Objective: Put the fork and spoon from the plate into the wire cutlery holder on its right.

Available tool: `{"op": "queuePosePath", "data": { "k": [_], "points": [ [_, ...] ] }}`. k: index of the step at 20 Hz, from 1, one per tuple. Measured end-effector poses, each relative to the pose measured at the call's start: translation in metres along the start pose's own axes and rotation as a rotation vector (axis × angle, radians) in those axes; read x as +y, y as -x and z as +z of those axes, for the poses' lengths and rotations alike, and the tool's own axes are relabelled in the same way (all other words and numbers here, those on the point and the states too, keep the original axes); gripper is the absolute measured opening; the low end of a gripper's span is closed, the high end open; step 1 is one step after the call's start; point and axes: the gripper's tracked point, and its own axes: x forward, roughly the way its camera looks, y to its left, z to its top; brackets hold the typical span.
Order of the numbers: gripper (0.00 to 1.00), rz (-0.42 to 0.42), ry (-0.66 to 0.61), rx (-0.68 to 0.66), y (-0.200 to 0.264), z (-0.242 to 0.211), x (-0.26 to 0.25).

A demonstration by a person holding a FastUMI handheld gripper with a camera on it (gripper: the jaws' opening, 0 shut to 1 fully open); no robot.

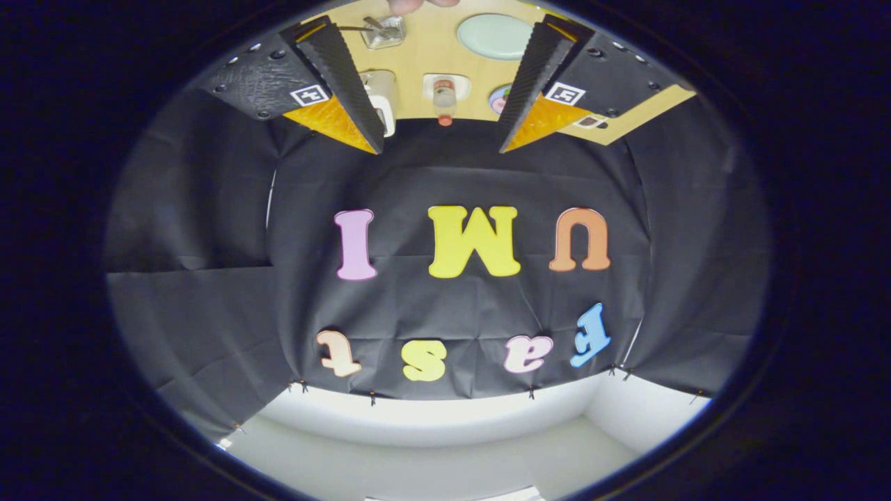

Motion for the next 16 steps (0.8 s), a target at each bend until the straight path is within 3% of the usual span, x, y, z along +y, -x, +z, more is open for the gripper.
{"op": "queuePosePath", "data": {
  "k": [16],
  "points": [
    [0.96, -0.029, -0.046, 0.032, -0.002, -0.017, -0.007]
  ]
}}
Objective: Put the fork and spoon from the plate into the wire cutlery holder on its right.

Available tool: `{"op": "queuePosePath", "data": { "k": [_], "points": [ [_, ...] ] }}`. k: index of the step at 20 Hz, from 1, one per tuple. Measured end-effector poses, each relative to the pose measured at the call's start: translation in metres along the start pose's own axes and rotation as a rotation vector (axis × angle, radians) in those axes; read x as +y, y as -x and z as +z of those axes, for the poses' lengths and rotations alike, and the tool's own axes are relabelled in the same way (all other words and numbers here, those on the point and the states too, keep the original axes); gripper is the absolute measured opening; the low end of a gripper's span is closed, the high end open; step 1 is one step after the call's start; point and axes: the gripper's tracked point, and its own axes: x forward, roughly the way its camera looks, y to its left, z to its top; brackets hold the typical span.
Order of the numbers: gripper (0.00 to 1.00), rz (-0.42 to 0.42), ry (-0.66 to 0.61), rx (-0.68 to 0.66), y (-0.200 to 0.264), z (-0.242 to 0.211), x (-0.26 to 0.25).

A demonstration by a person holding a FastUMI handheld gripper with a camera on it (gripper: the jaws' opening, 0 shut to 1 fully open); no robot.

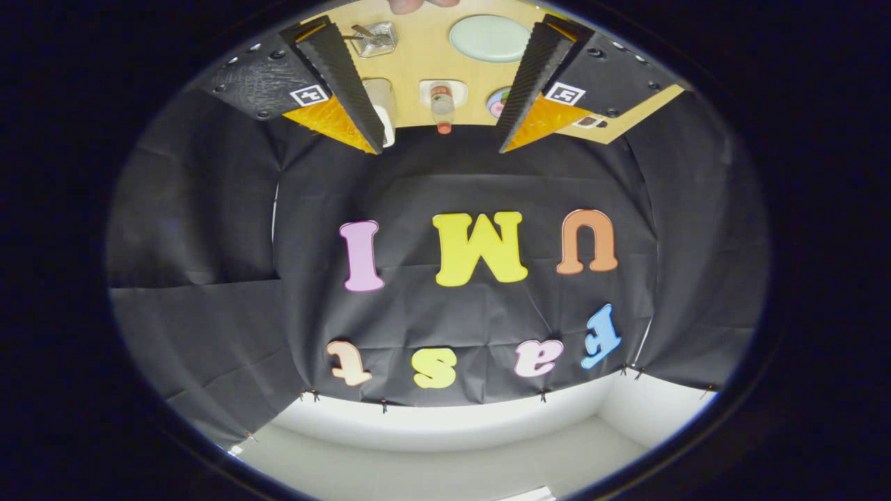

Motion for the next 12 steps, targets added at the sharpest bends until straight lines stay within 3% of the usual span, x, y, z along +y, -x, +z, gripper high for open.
{"op": "queuePosePath", "data": {
  "k": [12],
  "points": [
    [0.96, 0.01, 0.025, -0.019, 0.0038, 0.0045, 0.0041]
  ]
}}
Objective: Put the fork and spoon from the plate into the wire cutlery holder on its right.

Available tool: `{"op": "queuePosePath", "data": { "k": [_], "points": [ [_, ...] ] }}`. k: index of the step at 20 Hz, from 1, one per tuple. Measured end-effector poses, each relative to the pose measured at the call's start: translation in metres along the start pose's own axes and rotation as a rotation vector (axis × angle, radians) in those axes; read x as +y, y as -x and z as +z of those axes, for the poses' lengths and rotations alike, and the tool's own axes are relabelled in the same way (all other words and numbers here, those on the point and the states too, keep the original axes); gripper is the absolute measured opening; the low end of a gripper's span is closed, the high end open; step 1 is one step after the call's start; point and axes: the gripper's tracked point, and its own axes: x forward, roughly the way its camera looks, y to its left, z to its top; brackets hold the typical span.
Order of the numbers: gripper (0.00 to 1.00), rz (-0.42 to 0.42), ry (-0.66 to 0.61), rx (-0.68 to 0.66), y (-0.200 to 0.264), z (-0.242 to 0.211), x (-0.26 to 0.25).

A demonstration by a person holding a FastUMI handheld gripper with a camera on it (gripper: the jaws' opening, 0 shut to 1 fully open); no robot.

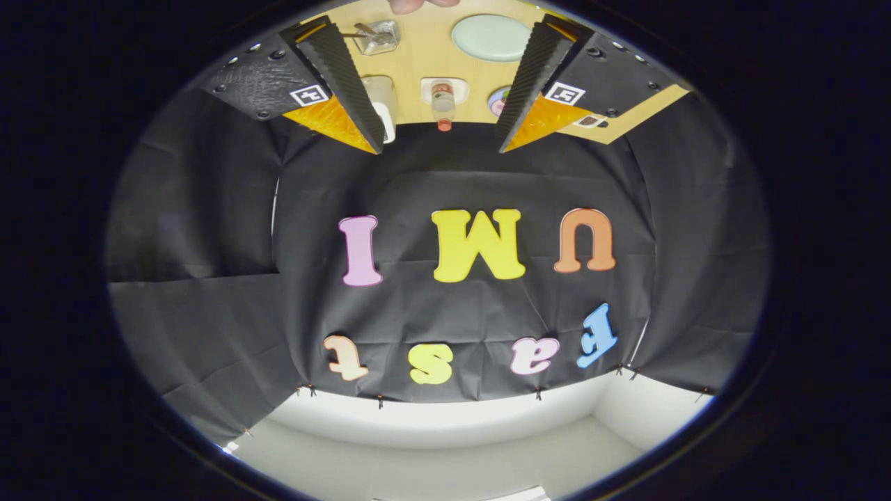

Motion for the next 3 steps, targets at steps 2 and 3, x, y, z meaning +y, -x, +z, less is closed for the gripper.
{"op": "queuePosePath", "data": {
  "k": [2, 3],
  "points": [
    [0.96, 0.001, 0.0, 0.001, 0.0004, 0.001, 0.0001],
    [0.96, 0.001, 0.0, 0.002, 0.0005, 0.0014, -0.0003]
  ]
}}
